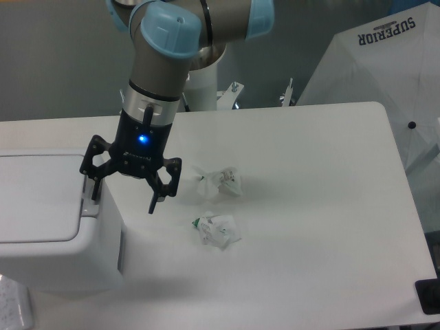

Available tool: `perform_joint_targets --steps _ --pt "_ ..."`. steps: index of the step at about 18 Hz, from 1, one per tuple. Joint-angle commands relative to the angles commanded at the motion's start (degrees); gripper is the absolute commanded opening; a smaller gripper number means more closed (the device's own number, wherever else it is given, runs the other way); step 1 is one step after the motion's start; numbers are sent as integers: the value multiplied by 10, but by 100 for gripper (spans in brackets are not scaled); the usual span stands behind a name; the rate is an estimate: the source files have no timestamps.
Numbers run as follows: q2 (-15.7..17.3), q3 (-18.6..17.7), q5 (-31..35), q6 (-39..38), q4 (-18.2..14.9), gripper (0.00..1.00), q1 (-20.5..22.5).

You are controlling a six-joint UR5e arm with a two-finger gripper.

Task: Open the trash can
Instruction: 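Hold the gripper against the lid while it swings open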

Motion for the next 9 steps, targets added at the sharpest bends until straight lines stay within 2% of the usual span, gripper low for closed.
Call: perform_joint_targets --steps 6,9 --pt "1 6 0 4 0 100 0" --pt "1 43 0 9 -3 100 2"
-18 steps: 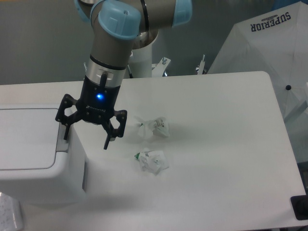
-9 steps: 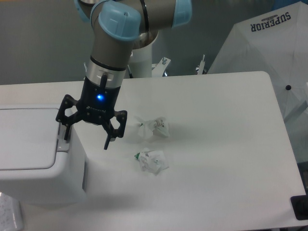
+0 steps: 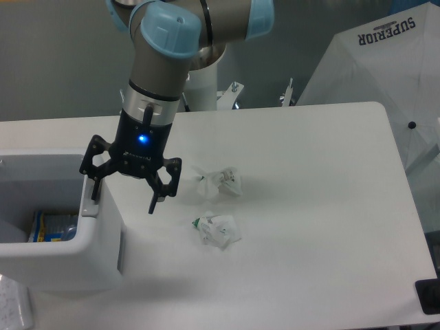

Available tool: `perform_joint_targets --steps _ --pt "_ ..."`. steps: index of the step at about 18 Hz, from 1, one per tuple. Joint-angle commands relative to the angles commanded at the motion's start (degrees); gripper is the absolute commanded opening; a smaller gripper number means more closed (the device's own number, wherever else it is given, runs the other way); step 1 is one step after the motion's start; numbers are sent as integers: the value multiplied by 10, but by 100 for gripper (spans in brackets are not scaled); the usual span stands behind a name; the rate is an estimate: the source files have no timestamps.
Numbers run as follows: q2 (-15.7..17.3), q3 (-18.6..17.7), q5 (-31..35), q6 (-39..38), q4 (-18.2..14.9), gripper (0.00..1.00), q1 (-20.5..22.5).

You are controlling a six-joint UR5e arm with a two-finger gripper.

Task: Open the trash can
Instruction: 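Hold the gripper against the lid while it swings open, then lift the gripper away from the bin toward the paper balls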

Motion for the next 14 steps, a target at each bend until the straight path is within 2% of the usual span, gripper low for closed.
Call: perform_joint_targets --steps 3,5,8,10,14 --pt "5 21 28 -5 -2 100 24" --pt "12 21 82 -8 -2 100 45" --pt "30 20 92 1 0 100 83" --pt "40 16 123 3 -1 100 104" --pt "44 1 194 24 -4 100 115"
